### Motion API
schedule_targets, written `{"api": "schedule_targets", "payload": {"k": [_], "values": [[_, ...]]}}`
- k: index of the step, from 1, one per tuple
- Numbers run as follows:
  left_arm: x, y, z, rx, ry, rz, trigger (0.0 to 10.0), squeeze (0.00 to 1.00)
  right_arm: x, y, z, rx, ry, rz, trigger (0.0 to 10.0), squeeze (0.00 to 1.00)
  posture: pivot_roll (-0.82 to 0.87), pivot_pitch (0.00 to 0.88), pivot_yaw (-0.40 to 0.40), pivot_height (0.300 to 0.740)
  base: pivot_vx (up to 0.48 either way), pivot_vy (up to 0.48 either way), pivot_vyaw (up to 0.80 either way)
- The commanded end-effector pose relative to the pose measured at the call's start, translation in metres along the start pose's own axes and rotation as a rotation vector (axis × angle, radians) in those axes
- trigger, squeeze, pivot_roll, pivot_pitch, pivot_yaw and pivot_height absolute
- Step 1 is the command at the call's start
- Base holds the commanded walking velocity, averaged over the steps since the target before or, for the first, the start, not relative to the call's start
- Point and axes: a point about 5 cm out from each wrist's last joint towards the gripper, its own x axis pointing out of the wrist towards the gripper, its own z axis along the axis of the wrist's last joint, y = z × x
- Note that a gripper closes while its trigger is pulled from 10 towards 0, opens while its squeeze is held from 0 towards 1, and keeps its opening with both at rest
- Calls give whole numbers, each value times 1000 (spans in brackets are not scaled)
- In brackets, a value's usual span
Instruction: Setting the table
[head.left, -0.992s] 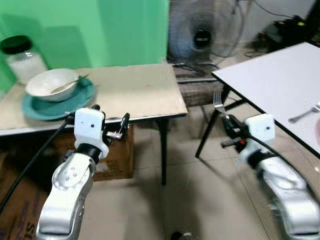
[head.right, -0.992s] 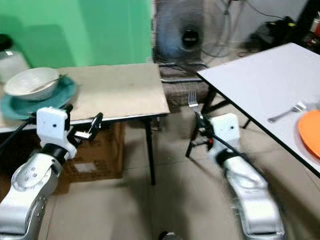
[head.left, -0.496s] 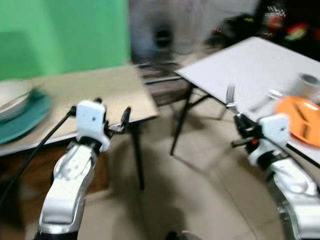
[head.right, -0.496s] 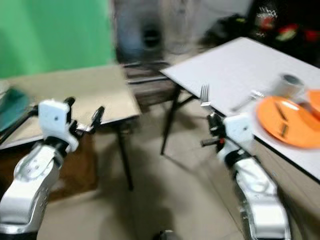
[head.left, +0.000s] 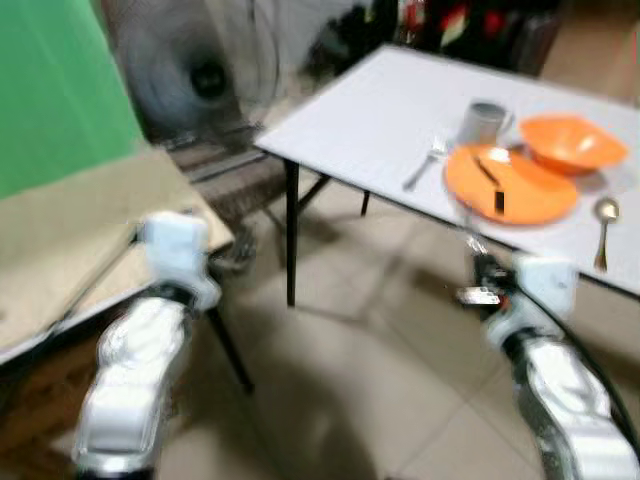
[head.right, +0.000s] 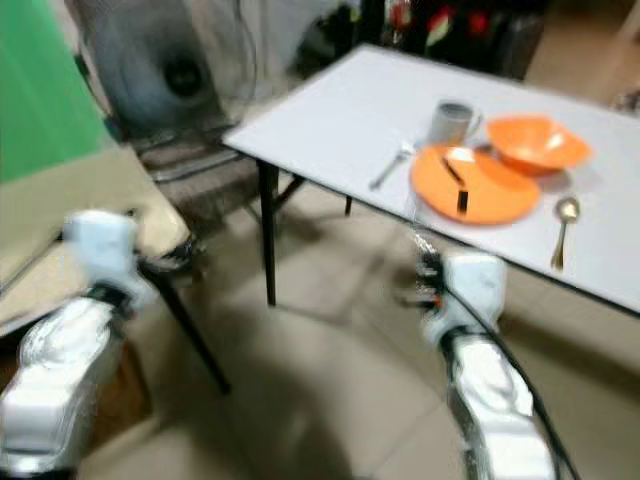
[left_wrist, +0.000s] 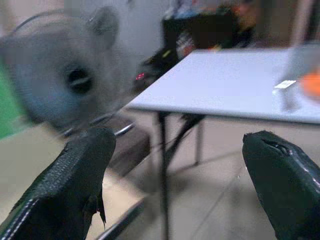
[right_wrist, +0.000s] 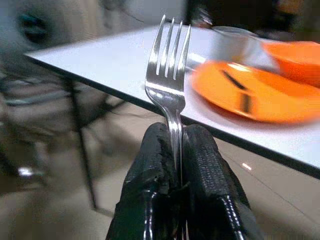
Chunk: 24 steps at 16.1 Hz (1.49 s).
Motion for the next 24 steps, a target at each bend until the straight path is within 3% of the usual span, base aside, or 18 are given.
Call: {"api": "schedule_targets", "payload": {"k": [1, 7, 17, 24], "values": [[-1, 3, 3, 4, -15, 15, 10000, 0, 3, 8, 4, 12, -17, 6, 10000, 0, -44, 33, 42, 740, 0, 0, -800], [0, -6, 3, -28, -16, 25, 10000, 0, 10, 15, 7, -4, -9, 17, 10000, 0, -42, 39, 38, 740, 0, -248, -267], [-4, -6, -5, -25, 10, 36, 10000, 0, 6, -2, 12, -108, 20, 2, 10000, 0, -75, 42, 33, 740, 0, -384, 0], [-5, -9, -6, 0, 15, -6, 10000, 0, 1, 1, 5, -31, 55, -25, 10000, 0, -72, 29, 47, 740, 0, -383, 0]]}}
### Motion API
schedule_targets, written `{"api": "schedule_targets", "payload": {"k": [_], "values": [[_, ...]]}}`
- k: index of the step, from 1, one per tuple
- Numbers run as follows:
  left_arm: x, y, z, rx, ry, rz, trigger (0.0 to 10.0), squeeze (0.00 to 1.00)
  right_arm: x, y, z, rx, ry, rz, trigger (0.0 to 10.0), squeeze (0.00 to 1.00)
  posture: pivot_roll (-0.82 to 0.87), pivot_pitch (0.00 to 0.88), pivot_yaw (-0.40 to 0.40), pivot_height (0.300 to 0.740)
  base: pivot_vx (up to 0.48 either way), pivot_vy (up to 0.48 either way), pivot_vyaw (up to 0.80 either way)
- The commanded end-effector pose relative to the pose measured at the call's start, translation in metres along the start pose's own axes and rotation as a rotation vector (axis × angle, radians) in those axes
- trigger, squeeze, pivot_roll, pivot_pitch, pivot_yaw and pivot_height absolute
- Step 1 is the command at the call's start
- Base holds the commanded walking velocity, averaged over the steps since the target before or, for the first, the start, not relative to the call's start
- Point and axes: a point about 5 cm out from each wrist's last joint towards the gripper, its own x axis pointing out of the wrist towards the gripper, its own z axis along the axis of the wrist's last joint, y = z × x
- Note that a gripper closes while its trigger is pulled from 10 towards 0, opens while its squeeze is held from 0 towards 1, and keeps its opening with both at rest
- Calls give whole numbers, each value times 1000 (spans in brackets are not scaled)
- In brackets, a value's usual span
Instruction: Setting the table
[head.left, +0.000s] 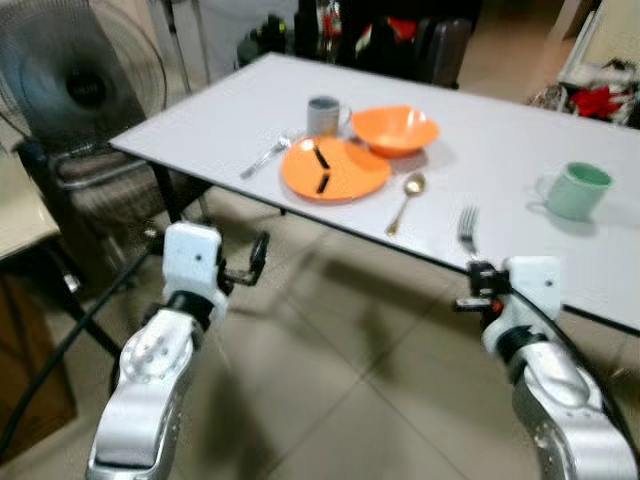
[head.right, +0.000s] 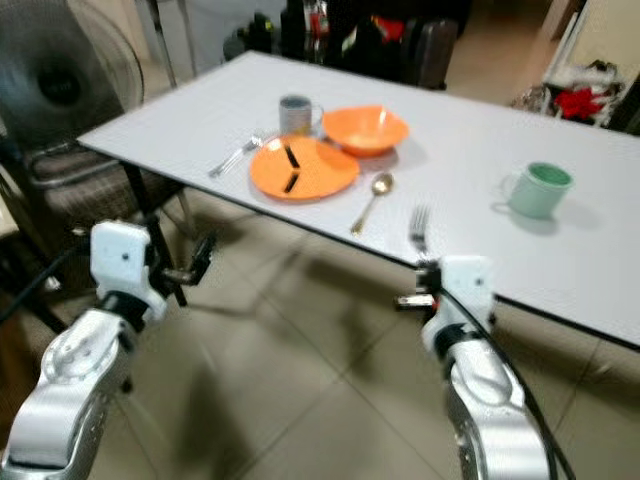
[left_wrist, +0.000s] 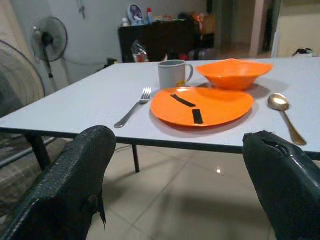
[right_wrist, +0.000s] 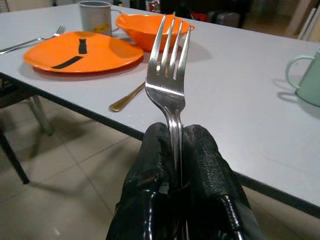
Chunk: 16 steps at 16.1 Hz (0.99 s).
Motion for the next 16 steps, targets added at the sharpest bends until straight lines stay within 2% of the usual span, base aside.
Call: {"api": "schedule_targets", "payload": {"k": [1, 13, 14, 15, 16], "values": [[2, -3, 2, 3, -10, -19, 10000, 0, -1, -4, 7, -3, -27, -20, 10000, 0, -73, 24, 50, 740, 0, -379, 0], [12, -10, 3, -1, -16, -79, 10000, 0, -11, -14, 7, 27, -24, -129, 10000, 0, -111, 32, 107, 740, 0, -379, 0], [12, -11, 3, -13, -15, -80, 10000, 0, -11, -15, 7, 26, -25, -134, 10000, 0, -114, 33, 107, 740, 0, -349, 0], [13, -12, 0, -72, 13, -79, 10000, 0, -11, -16, 8, 25, -26, -139, 10000, 0, -114, 32, 107, 740, 0, 0, 0], [14, -13, 3, -55, -4, -84, 10000, 0, -10, -17, 9, 10, -34, -143, 10000, 0, -112, 34, 103, 740, 0, 0, 0]]}}
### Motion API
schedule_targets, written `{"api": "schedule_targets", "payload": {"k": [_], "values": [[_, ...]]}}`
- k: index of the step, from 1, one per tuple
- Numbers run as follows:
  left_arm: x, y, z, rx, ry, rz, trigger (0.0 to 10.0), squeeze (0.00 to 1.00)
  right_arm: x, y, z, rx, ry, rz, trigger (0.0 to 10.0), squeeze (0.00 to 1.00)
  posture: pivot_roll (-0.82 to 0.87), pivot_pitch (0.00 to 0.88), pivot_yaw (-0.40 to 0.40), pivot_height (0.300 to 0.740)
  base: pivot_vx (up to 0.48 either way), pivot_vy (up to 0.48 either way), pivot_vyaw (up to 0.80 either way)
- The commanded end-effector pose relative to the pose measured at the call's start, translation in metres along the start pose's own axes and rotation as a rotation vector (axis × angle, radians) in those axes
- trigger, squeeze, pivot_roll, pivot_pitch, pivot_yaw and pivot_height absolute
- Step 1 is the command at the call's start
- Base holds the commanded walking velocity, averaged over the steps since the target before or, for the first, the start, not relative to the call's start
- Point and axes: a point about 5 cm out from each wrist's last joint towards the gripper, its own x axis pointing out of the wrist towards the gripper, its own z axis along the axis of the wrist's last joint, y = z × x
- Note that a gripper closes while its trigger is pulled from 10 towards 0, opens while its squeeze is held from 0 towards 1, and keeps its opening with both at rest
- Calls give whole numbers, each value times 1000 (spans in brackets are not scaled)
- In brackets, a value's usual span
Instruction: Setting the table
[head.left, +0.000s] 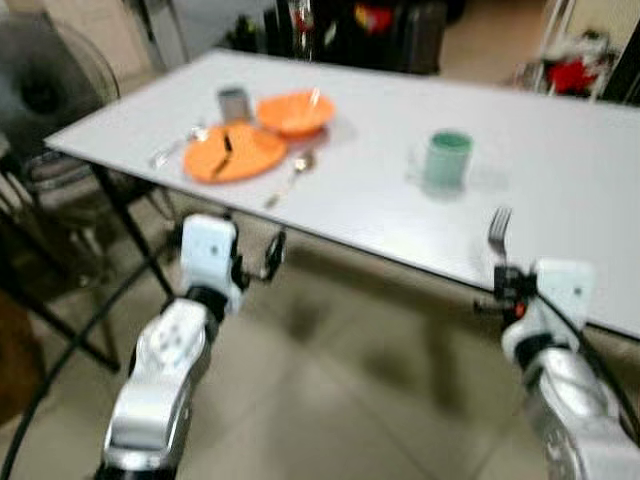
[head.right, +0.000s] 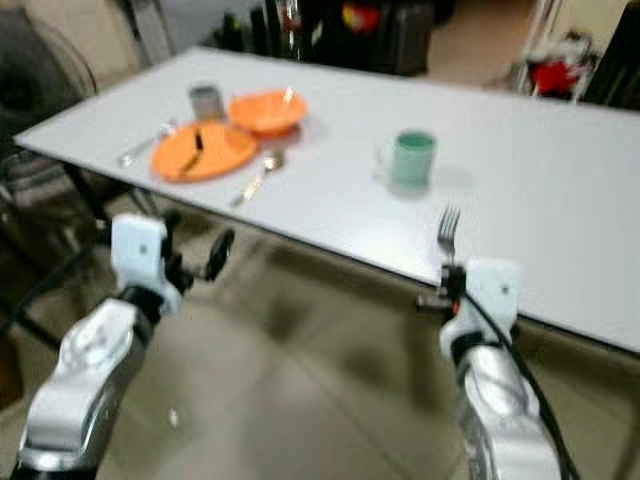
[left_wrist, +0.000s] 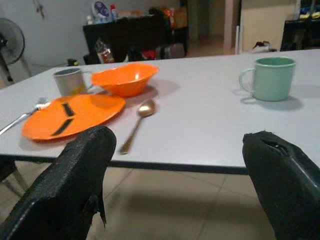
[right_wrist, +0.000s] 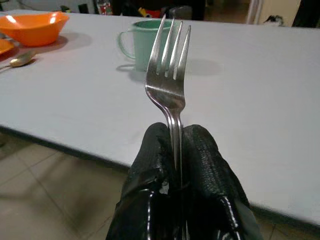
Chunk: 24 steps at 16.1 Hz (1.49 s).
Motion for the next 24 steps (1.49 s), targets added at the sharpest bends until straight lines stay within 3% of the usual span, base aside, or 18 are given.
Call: {"api": "schedule_targets", "payload": {"k": [1, 11, 15, 24], "values": [[2, -1, 2, 25, -9, -8, 10000, 0, 2, -3, 5, -16, -18, -14, 10000, 0, -111, 35, 102, 740, 0, 0, 0], [-2, -1, 2, -34, -20, -15, 10000, 0, 3, -4, 12, -33, -38, 4, 10000, 0, -109, 42, 82, 740, 162, 0, -692], [-7, 8, 2, -36, -22, 24, 10000, 0, 8, 4, 14, -54, -42, 77, 10000, 0, -104, 42, 74, 740, 284, 0, 0], [-24, 17, 2, -25, -14, 82, 10000, 0, 11, 27, 5, -7, 3, 254, 10000, 0, -51, 41, 53, 740, 276, 0, 0]]}}
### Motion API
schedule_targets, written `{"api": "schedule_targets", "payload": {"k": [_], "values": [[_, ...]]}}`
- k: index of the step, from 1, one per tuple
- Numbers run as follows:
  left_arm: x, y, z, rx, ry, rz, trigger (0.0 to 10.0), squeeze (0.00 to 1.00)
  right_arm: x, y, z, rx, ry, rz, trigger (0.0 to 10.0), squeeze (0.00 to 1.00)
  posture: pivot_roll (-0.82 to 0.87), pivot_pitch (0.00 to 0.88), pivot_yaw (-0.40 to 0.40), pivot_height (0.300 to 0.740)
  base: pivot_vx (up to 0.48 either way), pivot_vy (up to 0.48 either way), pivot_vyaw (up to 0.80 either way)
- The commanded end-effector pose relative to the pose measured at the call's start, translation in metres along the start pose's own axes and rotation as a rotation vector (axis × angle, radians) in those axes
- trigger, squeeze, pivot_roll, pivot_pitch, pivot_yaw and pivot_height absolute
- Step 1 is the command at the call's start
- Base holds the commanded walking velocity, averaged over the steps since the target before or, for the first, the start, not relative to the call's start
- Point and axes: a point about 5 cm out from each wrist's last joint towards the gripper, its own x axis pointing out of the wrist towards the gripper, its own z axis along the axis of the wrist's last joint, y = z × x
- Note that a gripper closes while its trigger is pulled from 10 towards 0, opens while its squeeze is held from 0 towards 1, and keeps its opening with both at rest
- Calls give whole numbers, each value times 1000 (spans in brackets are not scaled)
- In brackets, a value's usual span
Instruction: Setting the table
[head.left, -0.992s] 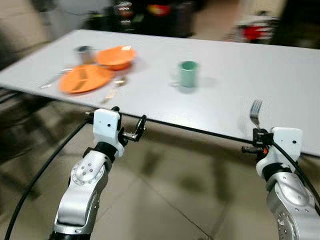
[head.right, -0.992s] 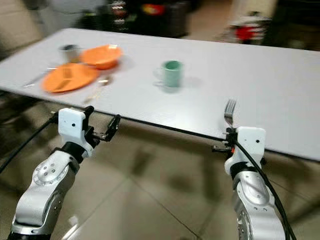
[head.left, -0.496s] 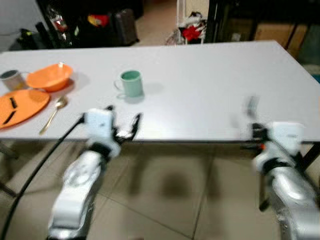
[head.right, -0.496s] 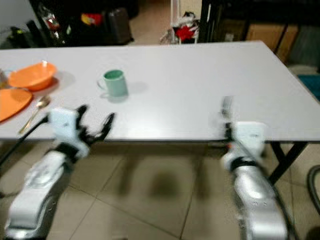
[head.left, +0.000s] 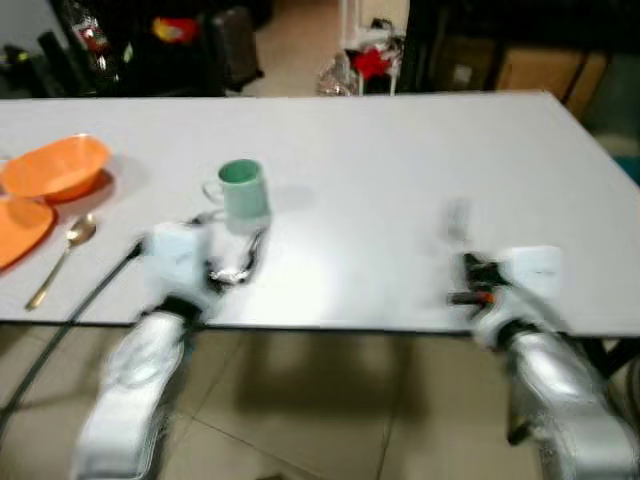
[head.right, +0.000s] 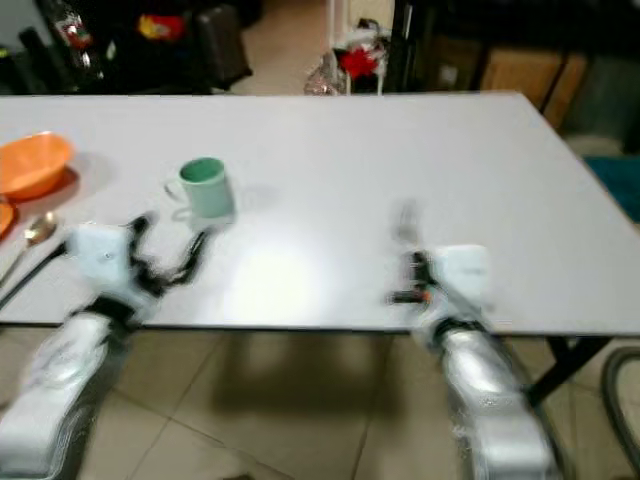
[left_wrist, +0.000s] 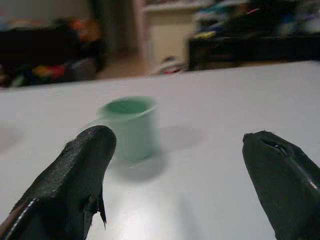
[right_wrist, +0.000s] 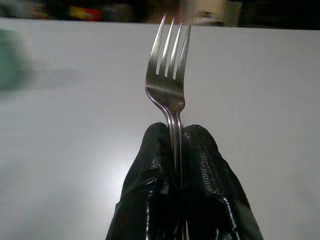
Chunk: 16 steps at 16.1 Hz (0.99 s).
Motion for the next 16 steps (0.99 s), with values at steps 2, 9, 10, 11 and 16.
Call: {"api": "schedule_targets", "payload": {"k": [2, 9, 10, 11, 16], "values": [[-3, -3, 4, 9, -3, -9, 10000, 0, 3, 0, -1, 0, 9, 6, 10000, 0, -42, 52, 50, 740, 0, 0, 0], [13, -11, 8, 67, 6, -165, 10000, 0, 26, 11, -2, 43, 119, 21, 10000, 0, -76, 63, 96, 740, 0, 0, 0], [18, -13, 9, 68, 2, -188, 10000, 0, 30, 10, 1, 37, 110, 34, 10000, 0, -100, 50, 124, 740, 0, 0, 0], [21, -13, 10, 65, 1, -197, 10000, 0, 34, 11, 3, 43, 108, 47, 10000, 0, -100, 50, 124, 740, 0, 0, 0], [23, -18, 5, 135, 32, -324, 10000, 0, 80, -1, 8, -14, 209, 33, 10000, 0, -137, 78, 132, 740, 0, 0, 0]]}}
